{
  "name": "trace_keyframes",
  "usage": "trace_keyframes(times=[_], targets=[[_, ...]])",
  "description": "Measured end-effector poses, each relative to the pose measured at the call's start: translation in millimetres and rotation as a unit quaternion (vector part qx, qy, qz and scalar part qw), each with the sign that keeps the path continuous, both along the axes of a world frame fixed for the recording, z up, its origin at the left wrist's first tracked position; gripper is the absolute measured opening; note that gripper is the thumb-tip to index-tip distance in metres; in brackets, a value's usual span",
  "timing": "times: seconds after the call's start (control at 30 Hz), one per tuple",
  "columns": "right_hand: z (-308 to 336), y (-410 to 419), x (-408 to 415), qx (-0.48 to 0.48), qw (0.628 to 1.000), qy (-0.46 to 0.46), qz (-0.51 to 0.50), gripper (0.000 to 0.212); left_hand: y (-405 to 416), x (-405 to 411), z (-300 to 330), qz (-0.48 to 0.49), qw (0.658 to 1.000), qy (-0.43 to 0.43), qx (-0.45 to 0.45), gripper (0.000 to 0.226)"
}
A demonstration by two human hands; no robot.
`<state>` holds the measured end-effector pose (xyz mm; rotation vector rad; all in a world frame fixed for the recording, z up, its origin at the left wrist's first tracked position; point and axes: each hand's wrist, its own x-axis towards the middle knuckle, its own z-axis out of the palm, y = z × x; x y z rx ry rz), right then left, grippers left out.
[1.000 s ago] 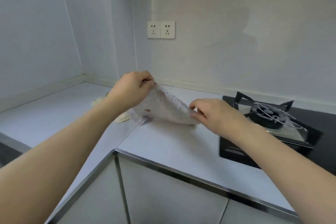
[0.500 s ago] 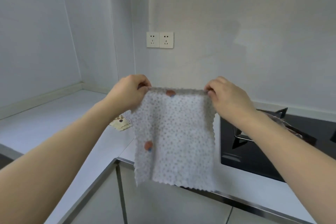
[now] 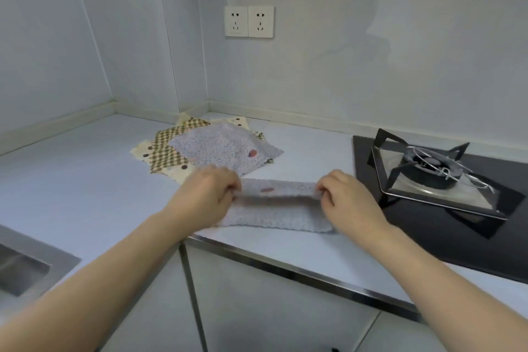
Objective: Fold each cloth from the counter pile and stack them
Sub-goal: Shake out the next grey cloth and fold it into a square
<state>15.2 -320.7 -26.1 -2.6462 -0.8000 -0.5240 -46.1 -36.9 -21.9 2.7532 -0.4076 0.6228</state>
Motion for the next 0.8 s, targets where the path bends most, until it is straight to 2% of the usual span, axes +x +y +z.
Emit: trace_keyframes(times=[0.1,0.23,0.33,0.43,0.57,0.67,0.73,0.8], targets=[[-37,-5,-19,0.009,1.000,0.023,-0.015,0.017,6,-18,-48,-0.030,0.999,0.037,0.010,0.028],[-38,-5,-22,0.056,0.998,-0.023,-0.011,0.011,4,-9,-52,-0.013,0.997,0.019,-0.071,0.022],[-37,-5,-24,0.075,0.997,-0.011,0.023,0.012,6,-6,-49,-0.015,0.991,-0.012,-0.129,0.019],[-36,-4,-26,0.052,0.996,0.058,0.053,0.013,6,-8,-47,-0.024,0.996,0.032,-0.085,0.012],[-33,-2,-26,-0.002,0.994,0.087,0.069,0.012,10,-9,-46,-0.035,0.996,0.077,-0.024,0.037],[-32,-2,-25,-0.016,0.992,0.099,0.072,0.032,17,-8,-45,-0.060,0.996,0.062,-0.007,0.023],[-33,-3,-24,-0.007,0.993,0.099,0.071,0.038,20,-6,-46,-0.062,0.998,0.034,-0.003,0.012],[-35,-3,-21,-0.003,0.993,0.098,0.062,0.037,18,-7,-44,-0.054,0.997,0.022,-0.054,0.013]])
